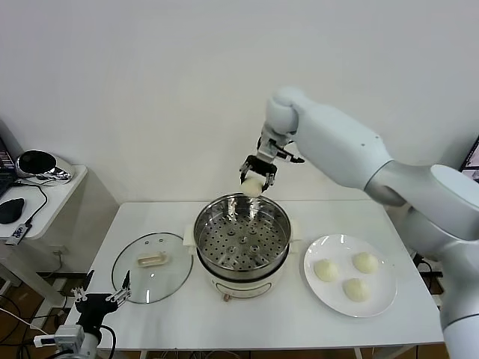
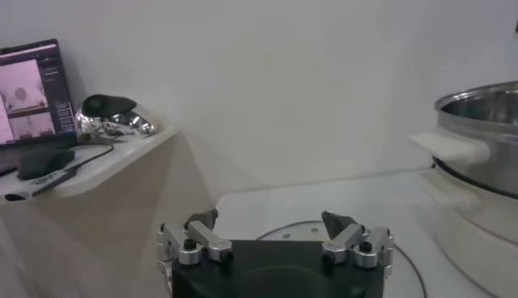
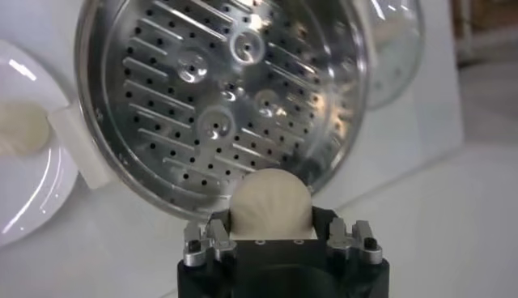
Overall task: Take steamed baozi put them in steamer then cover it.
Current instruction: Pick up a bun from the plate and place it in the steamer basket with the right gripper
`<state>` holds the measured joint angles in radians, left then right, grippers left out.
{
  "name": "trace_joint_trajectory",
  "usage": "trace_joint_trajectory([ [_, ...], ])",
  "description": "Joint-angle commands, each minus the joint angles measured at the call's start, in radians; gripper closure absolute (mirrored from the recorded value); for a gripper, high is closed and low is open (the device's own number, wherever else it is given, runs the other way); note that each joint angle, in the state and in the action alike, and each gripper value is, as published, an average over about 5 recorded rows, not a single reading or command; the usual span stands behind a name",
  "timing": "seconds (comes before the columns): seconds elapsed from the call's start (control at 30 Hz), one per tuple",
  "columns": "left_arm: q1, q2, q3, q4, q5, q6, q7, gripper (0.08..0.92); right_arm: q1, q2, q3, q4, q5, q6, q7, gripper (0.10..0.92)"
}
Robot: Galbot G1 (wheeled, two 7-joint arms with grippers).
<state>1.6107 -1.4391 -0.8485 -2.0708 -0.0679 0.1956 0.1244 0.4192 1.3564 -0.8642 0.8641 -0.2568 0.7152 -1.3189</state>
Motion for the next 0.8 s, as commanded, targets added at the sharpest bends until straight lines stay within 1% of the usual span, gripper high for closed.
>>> trace_joint_trajectory([
  [0.03, -0.002, -0.003, 0.003, 0.011, 0.001, 0.000, 0.000, 0.177, -0.035, 0.044, -0.015, -0.003, -0.058, 0.113, -0.012, 0.414],
  [0.2, -0.007, -0.007, 0.011, 0.023, -0.002, 0.000, 0.002, 0.177, -0.078, 0.071, 0.009, -0.034, -0.151, 0.113, 0.027, 0.414],
  [0.37, -0.010, -0.005, 0.010, 0.029, -0.002, 0.000, 0.002, 0.177, -0.095, 0.083, 0.015, -0.050, -0.181, 0.113, 0.067, 0.414],
  [0.6, -0.007, -0.002, 0.013, 0.037, -0.001, 0.000, 0.002, 0.177, -0.131, 0.088, 0.024, -0.081, -0.272, 0.102, 0.177, 0.414],
  [0.8, -0.010, -0.001, 0.016, 0.047, -0.001, -0.001, 0.001, 0.177, -0.146, 0.090, 0.028, -0.091, -0.279, 0.080, 0.189, 0.414],
])
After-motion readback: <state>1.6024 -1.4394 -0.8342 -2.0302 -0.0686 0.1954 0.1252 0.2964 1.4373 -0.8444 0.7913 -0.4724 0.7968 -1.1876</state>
